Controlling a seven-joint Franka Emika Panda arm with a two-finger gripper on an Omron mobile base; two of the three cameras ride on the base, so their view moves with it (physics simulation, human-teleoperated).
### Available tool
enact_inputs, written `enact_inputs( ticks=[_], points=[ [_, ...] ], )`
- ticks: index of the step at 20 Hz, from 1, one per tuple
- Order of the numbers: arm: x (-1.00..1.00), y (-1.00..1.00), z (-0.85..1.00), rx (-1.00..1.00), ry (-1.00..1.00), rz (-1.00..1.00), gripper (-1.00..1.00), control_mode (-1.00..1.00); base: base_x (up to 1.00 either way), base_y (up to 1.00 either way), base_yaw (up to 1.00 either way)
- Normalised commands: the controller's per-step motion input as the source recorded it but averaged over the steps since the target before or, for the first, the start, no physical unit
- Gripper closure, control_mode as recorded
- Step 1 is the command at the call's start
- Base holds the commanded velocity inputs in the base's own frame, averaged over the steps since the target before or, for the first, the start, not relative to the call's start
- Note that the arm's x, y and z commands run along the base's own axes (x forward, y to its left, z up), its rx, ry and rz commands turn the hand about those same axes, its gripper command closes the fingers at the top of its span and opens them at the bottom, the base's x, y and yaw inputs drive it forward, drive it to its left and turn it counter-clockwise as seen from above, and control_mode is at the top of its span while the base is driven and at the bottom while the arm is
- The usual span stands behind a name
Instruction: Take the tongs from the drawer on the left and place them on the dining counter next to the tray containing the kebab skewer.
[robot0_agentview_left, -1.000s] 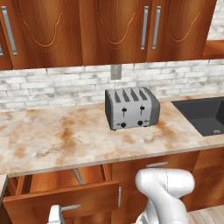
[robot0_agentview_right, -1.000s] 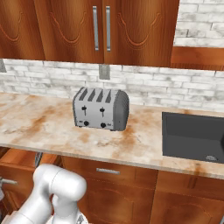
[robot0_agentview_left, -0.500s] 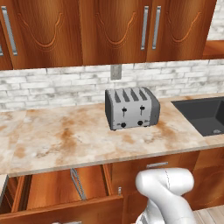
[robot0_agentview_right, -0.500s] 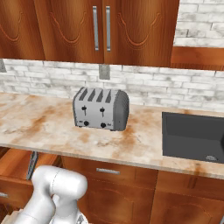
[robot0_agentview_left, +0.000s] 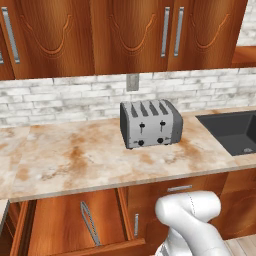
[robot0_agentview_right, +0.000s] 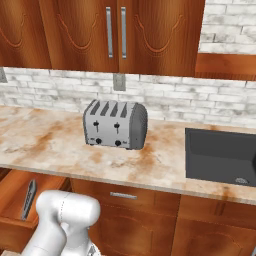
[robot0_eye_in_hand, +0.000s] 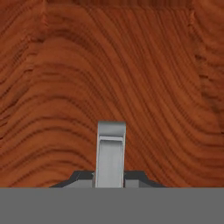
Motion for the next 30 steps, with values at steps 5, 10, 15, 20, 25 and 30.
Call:
enact_inputs(
  ticks=[5,10,15,20,25,30],
  points=[
    [-0.53,0.0,0.0,0.0,0.0,0.0,1.0,-1.0,0.0,0.0,0.0],
    [0.0,0.0,0.0,0.0,0.0,0.0,-1.0,-1.0,0.0,0.0,0.0],
    [-0.1,0.0,0.0,0.0,0.0,0.0,-1.0,-1.0,0.0,0.0,0.0],
    [-0.72,0.0,0.08,0.03,-0.02,0.0,-1.0,-1.0,0.0,0.0,0.0],
    [-0.91,0.0,0.51,0.07,-0.04,0.0,-1.0,-1.0,0.0,0.0,0.0],
    [-0.91,-0.01,0.62,0.06,0.0,0.0,-1.0,-1.0,0.0,0.0,0.0]
  ],
)
